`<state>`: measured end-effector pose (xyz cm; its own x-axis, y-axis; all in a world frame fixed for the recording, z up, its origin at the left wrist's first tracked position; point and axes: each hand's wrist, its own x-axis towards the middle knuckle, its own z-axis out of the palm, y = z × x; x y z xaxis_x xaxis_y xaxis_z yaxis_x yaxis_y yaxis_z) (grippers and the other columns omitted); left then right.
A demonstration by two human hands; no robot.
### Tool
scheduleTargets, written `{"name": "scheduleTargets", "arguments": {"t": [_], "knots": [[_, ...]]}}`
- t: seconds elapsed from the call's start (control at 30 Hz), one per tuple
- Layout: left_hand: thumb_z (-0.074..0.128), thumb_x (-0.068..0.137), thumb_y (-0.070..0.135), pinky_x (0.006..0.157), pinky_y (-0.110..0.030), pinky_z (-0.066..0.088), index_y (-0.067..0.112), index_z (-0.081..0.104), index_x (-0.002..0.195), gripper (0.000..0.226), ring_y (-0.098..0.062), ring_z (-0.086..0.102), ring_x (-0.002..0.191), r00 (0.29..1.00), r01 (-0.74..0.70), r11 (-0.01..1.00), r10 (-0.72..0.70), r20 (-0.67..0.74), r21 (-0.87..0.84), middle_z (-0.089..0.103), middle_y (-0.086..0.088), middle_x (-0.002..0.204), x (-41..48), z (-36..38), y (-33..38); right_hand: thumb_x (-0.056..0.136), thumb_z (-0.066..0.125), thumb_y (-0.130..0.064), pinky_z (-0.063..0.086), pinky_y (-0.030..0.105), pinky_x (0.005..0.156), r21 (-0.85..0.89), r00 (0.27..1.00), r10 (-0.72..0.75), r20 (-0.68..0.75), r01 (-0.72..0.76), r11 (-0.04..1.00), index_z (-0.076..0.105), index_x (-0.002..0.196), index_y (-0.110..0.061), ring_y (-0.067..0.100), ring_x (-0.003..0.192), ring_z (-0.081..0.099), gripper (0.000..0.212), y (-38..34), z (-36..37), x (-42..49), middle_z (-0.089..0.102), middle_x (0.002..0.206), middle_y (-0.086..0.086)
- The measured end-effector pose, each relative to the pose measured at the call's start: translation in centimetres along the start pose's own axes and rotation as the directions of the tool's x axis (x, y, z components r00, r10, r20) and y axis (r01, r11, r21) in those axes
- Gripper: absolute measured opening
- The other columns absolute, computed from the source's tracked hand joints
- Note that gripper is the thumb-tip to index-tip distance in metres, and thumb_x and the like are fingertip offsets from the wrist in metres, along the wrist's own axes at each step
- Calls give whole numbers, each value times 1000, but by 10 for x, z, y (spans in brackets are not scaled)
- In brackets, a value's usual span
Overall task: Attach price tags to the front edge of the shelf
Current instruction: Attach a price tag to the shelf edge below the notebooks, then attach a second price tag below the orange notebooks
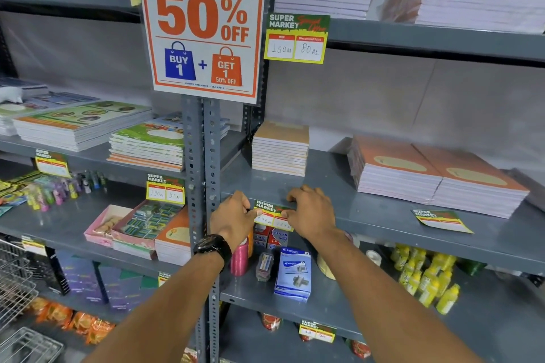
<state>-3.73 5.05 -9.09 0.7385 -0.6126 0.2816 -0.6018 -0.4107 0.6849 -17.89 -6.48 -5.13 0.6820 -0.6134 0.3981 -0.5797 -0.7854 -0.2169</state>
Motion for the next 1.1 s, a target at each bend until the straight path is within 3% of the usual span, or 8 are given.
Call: {"name": "scheduleTargets", "arguments": {"t": [0.1, 0.17, 0.3, 0.5, 0.67, 0.83, 0.97, 1.1], "knots": [[59, 72, 0, 66, -30, 40, 24, 52, 87, 30, -18, 55, 82, 998, 45, 977, -54, -36, -207, 53, 3, 93, -7, 4, 23, 85, 68, -31, 46, 38, 90, 154, 999, -26, 36, 20, 988, 68, 107, -22, 27, 103, 55, 24, 10, -2, 0, 65, 106, 3], [54, 69, -7, 67, -27, 38, 22, 52, 95, 39, -13, 50, 83, 997, 34, 957, -54, -62, -288, 47, 1, 102, -12, 8, 50, 89, 63, -18, 47, 37, 91, 341, 997, -71, 10, 63, 938, 72, 103, -21, 23, 100, 58, 17, 28, -8, -4, 69, 104, 1], [54, 74, -3, 81, -31, 42, 20, 53, 99, 34, -19, 53, 91, 994, -106, 922, 86, -69, -372, 48, -2, 107, -17, 29, 109, 89, 62, -9, 47, 33, 83, 367, 978, 21, -207, 57, 928, 74, 100, -18, 24, 92, 61, 19, 91, -40, -19, 73, 99, 5], [58, 77, 29, 94, -46, 50, 25, 60, 106, 29, -31, 61, 106, 944, -246, 954, 276, 181, -174, 66, -6, 115, -16, 107, 194, 83, 63, -4, 54, 42, 88, 415, 894, 335, -298, -195, 889, 73, 93, -12, 29, 89, 68, 16, 225, -97, -43, 74, 97, 10], [62, 87, 45, 96, -34, 47, 20, 52, 126, 48, -28, 58, 118, 872, -221, 969, 249, 421, -115, 61, -7, 133, -22, 169, 258, 80, 71, -17, 46, 30, 89, 380, 893, 447, -46, -398, 835, 67, 109, -14, 26, 101, 65, 29, 313, -125, -63, 70, 113, 7], [67, 84, 44, 101, -40, 45, 19, 44, 137, 64, -30, 54, 123, 802, -335, 940, 250, 542, 62, 55, -7, 140, -26, 208, 297, 77, 76, -26, 45, 29, 88, 334, 937, 310, 164, -348, 876, 61, 123, -18, 21, 108, 61, 49, 341, -131, -65, 66, 118, 1], [74, 78, 20, 87, -35, 52, 19, 55, 127, 52, -29, 60, 110, 831, -295, 955, 258, 494, -2, 59, -8, 125, -28, 218, 315, 67, 83, -25, 52, 35, 88, 434, 951, 253, 180, -308, 847, 64, 117, -23, 18, 97, 65, 53, 349, -125, -59, 70, 109, -1], [77, 77, 6, 84, -32, 52, 16, 69, 100, 26, -23, 65, 99, 901, -200, 940, 287, 326, -275, 69, -3, 103, -34, 214, 319, 72, 82, -9, 47, 25, 62, 727, 959, 236, 159, -276, 629, 73, 97, -12, 12, 68, 58, 27, 346, -132, -61, 67, 80, 2]]}}
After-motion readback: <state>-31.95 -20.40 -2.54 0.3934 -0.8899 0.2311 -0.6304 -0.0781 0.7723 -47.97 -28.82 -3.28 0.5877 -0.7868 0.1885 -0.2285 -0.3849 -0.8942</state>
